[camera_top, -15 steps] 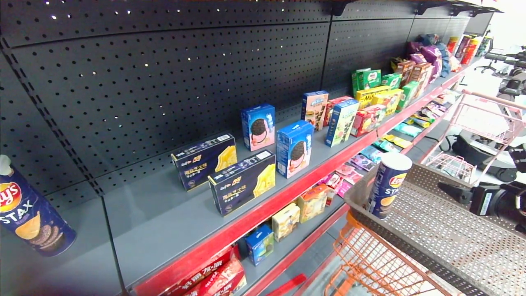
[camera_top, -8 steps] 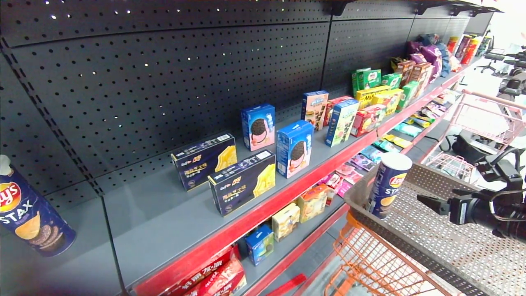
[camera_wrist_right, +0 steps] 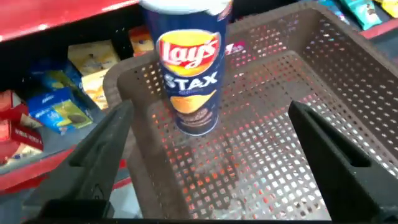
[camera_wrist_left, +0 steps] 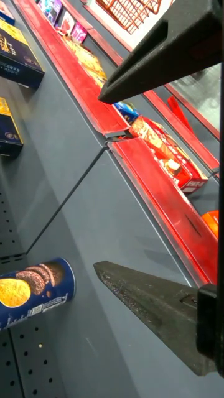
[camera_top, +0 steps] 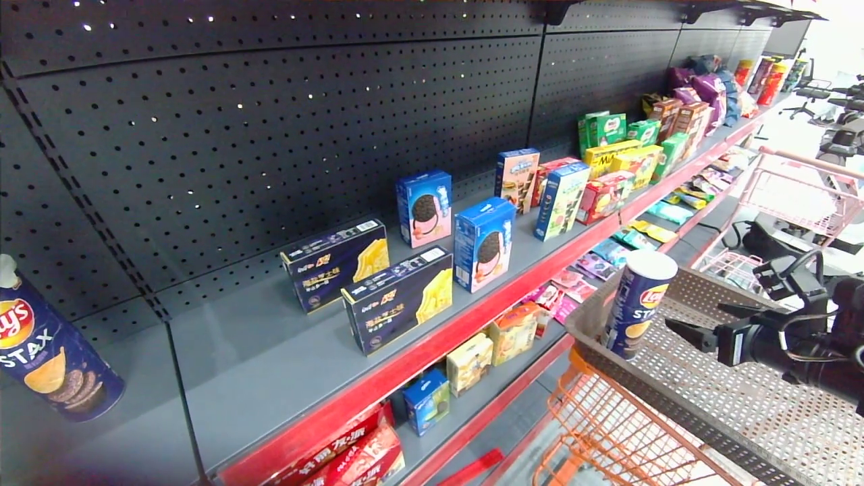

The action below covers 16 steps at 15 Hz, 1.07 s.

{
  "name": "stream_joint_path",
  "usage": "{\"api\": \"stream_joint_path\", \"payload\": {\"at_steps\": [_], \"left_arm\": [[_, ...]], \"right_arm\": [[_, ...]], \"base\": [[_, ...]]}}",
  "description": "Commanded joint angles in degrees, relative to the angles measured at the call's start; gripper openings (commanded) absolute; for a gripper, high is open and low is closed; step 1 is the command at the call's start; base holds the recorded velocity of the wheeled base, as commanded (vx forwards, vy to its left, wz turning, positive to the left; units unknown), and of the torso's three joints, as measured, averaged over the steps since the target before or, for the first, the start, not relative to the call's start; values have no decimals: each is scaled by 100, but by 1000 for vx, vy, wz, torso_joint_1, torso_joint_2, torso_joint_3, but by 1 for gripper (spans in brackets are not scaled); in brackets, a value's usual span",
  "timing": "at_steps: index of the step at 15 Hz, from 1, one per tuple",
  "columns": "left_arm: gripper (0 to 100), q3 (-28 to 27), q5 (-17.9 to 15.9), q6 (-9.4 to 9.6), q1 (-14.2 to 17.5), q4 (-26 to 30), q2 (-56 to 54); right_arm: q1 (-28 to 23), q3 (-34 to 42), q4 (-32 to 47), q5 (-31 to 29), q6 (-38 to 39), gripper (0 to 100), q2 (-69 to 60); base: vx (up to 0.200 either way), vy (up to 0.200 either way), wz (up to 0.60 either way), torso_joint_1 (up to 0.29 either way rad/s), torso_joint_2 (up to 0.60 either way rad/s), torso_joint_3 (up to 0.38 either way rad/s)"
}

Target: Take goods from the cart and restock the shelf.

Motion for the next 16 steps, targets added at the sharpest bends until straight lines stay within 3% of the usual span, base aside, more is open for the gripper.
{"api": "stream_joint_path", "payload": {"at_steps": [1,7,16], "left_arm": [[100,0,2,-2,4,0,5],[100,0,-7,-2,4,0,5],[100,0,2,-2,4,0,5]], "right_arm": [[72,-20,-110,6,-58,100,246],[423,-117,-918,6,-23,100,765],[423,-143,-2201,-3,12,100,1547]], "base": [[0,0,0,0,0,0],[0,0,0,0,0,0],[0,0,0,0,0,0]]}}
